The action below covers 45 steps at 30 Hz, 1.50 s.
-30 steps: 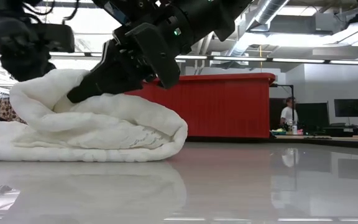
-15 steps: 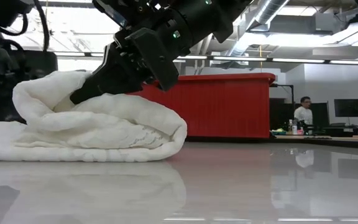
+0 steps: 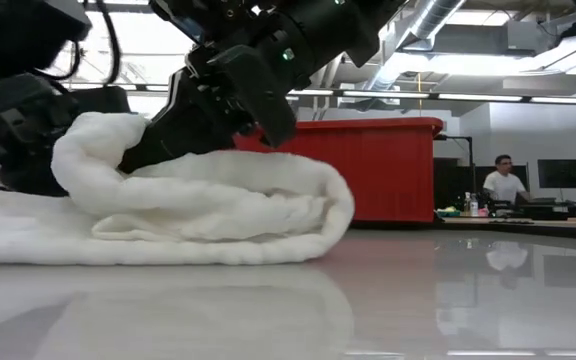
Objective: Fold Laundry from Bin
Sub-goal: Fold the white shirt
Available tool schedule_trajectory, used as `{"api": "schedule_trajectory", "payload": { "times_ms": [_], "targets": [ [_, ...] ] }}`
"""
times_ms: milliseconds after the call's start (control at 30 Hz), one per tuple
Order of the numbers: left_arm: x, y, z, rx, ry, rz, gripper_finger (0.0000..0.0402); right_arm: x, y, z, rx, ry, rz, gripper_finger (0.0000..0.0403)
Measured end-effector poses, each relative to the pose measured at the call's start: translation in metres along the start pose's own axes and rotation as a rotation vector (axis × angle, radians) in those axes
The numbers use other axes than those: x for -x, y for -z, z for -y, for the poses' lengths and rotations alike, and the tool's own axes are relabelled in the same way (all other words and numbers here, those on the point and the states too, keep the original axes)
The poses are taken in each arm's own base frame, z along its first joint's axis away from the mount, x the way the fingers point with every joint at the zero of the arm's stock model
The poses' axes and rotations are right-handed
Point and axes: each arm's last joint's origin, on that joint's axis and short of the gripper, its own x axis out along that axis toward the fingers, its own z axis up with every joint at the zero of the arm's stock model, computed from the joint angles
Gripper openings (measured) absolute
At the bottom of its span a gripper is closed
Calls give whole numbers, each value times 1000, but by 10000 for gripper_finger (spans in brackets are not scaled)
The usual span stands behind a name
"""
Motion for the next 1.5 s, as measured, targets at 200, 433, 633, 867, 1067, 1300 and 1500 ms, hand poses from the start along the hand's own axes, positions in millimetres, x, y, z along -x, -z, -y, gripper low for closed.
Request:
{"api": "schedule_trajectory", "payload": {
  "times_ms": [200,433,633,867,1067,1300,1500],
  "targets": [
    [-21,-12,-6,-29,34,86,0,0,-2,-5,7,-13,-8,52],
    [-47,-32,-9,-86,58,160,0,7,-18,-9,26,3,-88,52],
    [-53,-42,-11,-109,105,210,0,9,-18,-13,47,48,-144,52],
    [-19,-53,-12,-126,124,142,0,9,-14,-8,51,48,-166,52],
    [27,-59,-16,-146,7,122,0,11,-22,-3,89,90,-114,52],
    [44,-56,-16,-99,-82,176,0,9,-21,9,47,95,-76,76],
    [44,-55,-18,-125,-125,183,0,12,-22,22,4,33,-22,163]
  ]
}}
